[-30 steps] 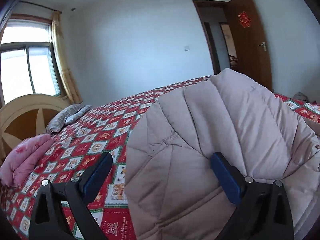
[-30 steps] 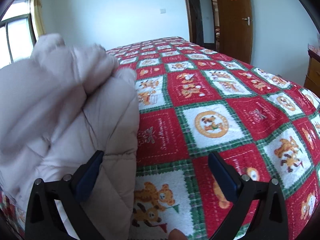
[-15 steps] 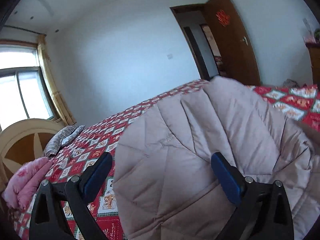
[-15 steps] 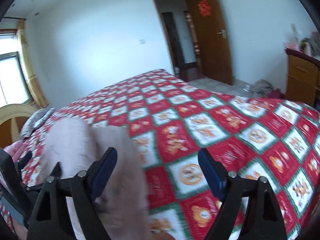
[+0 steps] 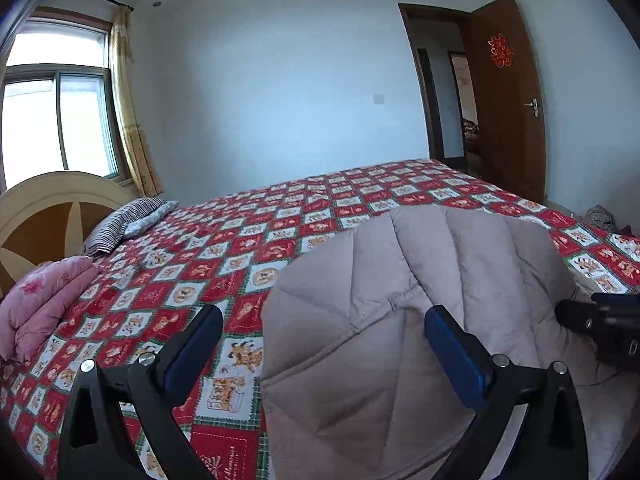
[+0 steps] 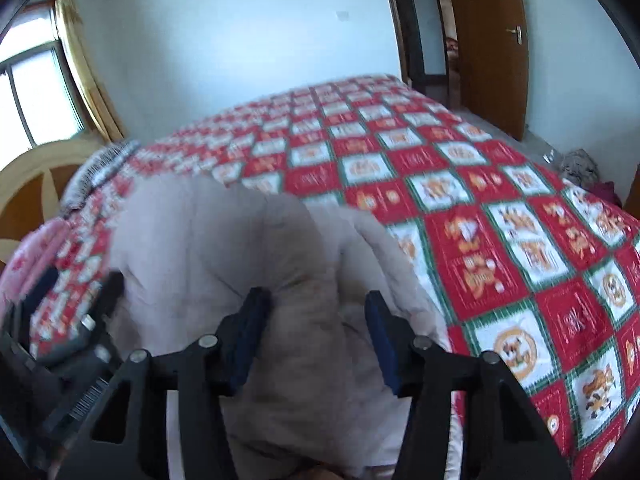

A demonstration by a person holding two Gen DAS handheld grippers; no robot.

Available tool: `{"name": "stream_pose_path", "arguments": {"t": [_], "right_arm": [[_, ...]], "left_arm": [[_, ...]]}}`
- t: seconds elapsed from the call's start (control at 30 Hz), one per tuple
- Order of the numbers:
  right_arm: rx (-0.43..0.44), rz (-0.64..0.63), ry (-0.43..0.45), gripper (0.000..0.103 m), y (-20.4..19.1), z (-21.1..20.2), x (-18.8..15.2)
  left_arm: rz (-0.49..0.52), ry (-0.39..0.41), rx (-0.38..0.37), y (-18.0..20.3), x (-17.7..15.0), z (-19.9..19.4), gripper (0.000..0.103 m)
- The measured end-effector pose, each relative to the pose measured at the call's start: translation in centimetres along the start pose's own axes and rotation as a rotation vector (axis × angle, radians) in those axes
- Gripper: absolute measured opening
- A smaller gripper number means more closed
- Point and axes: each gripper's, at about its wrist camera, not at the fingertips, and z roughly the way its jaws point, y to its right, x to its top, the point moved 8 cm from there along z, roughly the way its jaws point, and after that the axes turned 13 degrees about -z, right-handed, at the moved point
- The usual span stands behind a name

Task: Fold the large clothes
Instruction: 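Grasp the beige jacket bundle with the left tool while the right tool grasps beside it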

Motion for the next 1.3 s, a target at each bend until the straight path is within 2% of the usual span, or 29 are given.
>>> {"name": "stream_pose_path", "arguments": {"t": [0.1, 0.27, 0.5, 1.3], "right_arm": [[-0.007, 0.003, -0.017, 0.052, 1.3, 0.8, -2.5], [-0.012, 0.014, -0.02, 0.051, 2.7, 1.3, -4.3], [-0.013, 0.027, -0.018, 0.051, 3.4, 2.3, -5.2], [-0.02, 0.02, -0.026, 0.051, 3.7, 3.5, -6.0]], "left_arm": [[0.028, -0.045, -0.035, 1.8, -1.5, 1.0, 0.101], [0.116, -0.099, -0.051, 5.0, -2.7, 1.9, 0.102], [0.055, -0.181, -0.103, 5.5, -4.0, 3.9, 0.102], [0.089, -0.183, -0.066, 6.3, -5.4, 5.3, 0.102]]}}
